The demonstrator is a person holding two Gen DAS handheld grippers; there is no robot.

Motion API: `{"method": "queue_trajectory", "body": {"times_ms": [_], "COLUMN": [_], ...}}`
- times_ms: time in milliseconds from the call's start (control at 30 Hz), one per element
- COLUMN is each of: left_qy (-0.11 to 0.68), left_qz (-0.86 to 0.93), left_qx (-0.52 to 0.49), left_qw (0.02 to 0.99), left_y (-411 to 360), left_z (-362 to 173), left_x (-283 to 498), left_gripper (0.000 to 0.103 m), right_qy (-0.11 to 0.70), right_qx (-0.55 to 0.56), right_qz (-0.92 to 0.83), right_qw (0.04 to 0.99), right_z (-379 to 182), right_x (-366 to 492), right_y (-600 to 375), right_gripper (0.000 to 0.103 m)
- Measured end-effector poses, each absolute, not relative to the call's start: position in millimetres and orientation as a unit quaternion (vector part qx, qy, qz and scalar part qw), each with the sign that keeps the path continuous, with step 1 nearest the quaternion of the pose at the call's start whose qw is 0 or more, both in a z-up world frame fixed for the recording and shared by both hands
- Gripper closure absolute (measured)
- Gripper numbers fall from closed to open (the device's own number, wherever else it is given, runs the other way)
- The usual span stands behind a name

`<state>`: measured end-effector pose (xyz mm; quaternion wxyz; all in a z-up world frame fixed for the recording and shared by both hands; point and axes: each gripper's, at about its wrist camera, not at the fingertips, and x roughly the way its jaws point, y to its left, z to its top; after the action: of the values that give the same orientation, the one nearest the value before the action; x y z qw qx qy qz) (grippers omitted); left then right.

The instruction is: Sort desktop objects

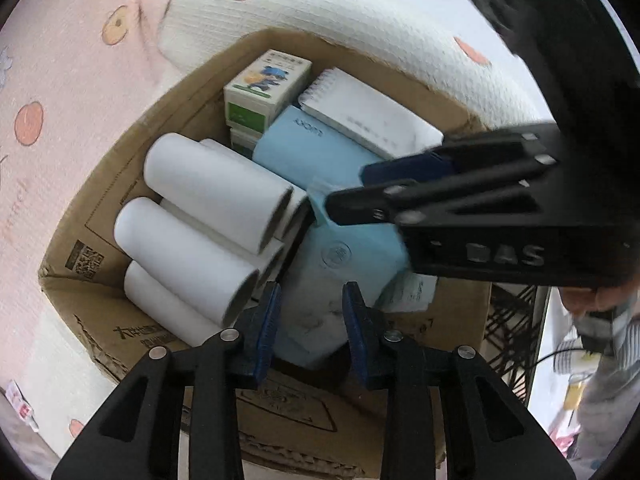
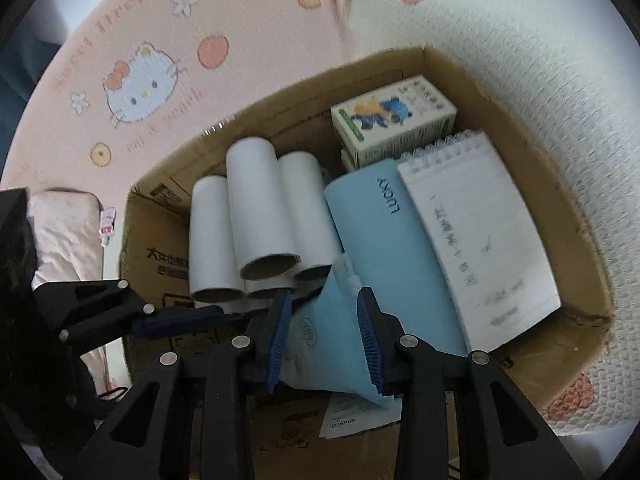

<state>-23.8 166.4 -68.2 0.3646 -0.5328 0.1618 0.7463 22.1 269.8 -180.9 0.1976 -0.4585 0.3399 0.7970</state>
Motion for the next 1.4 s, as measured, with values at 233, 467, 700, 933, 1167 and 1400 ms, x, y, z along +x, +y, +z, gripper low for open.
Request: {"method": "queue_trajectory", "body": {"times_ms": [233, 467, 700, 933, 1167, 1400], "left_qy": [0.119, 0.098, 0.127, 0.166, 0.175, 0.236], "left_qz": [0.730, 0.719, 0.690, 0.686, 0.667, 0.682], "left_qx": [-0.553, -0.584, -0.622, -0.631, -0.675, -0.651], "left_qw": [0.383, 0.364, 0.348, 0.322, 0.260, 0.235], "left_y": [167.9, 197.9, 231.3, 245.9, 245.0, 255.0], "left_z": [-65.0, -74.6, -100.0, -116.6, -143.0, -147.9], "left_x": [-42.2, -56.6, -63.1, -60.9, -71.4, -58.1], "left_gripper": [0.065, 0.090, 0.090, 0.090, 0.092, 0.093], "right_qy": [0.386, 0.424, 0.443, 0.469, 0.489, 0.486], "right_qx": [-0.403, -0.383, -0.376, -0.356, -0.316, -0.319], "right_qz": [0.789, 0.774, 0.761, 0.748, 0.743, 0.740], "right_qw": [0.258, 0.275, 0.289, 0.305, 0.330, 0.339], "right_z": [-173.6, -182.5, -185.0, -190.9, -181.5, -174.6], "right_x": [42.5, 57.9, 73.2, 81.5, 85.9, 88.2], "right_y": [275.4, 283.3, 288.2, 295.0, 299.4, 303.4], "right_gripper": [0.073, 0.092, 0.092, 0.092, 0.092, 0.092]}}
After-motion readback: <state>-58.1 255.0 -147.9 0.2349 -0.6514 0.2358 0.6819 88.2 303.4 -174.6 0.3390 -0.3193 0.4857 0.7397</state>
